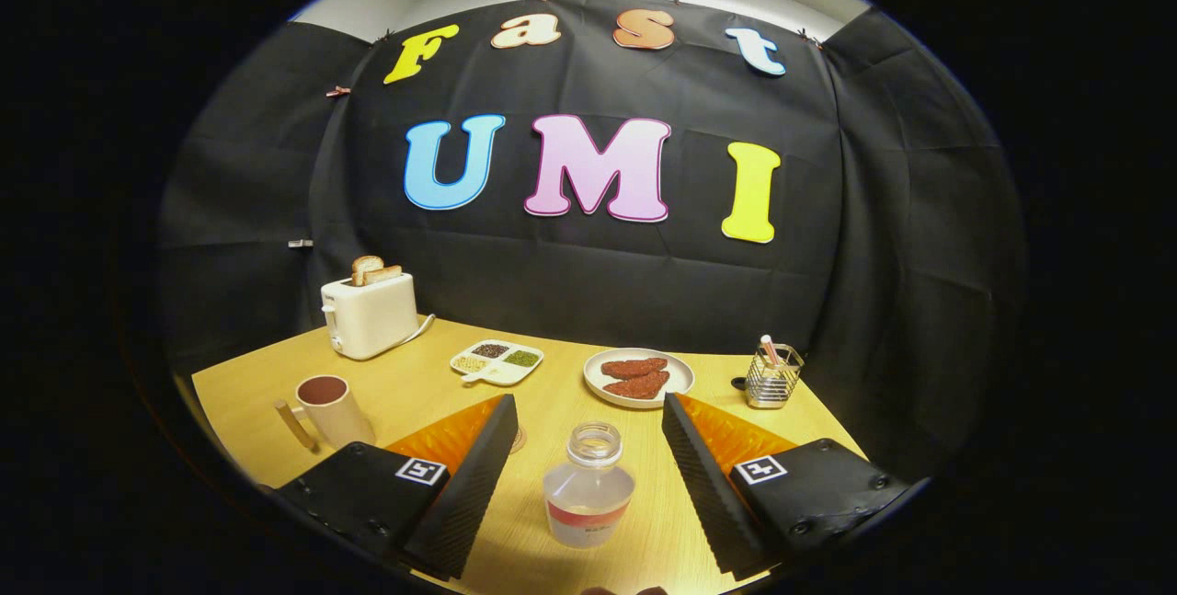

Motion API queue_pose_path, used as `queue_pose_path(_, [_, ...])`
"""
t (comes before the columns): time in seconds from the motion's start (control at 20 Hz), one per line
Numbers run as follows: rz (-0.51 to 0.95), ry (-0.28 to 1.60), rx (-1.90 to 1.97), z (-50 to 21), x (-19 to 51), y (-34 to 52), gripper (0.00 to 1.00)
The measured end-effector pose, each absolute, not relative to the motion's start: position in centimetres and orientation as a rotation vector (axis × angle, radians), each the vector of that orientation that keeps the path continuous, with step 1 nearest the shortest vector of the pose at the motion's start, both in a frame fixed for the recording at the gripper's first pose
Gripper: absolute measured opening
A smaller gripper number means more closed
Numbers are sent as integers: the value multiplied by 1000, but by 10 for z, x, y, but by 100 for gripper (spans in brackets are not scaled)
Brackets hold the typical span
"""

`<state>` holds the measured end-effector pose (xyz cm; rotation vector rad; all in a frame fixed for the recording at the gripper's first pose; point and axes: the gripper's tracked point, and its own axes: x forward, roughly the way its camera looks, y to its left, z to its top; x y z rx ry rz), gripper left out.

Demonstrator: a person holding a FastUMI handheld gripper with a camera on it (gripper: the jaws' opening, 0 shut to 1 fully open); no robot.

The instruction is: Take the bottle from table, then pour the juice into the cup, finally place the bottle on the coaster

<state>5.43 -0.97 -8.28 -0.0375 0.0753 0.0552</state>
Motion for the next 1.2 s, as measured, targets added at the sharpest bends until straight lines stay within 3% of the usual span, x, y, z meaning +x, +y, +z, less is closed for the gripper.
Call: queue_pose_path(1.2, [44,139,-6,-164,78,-7,97])
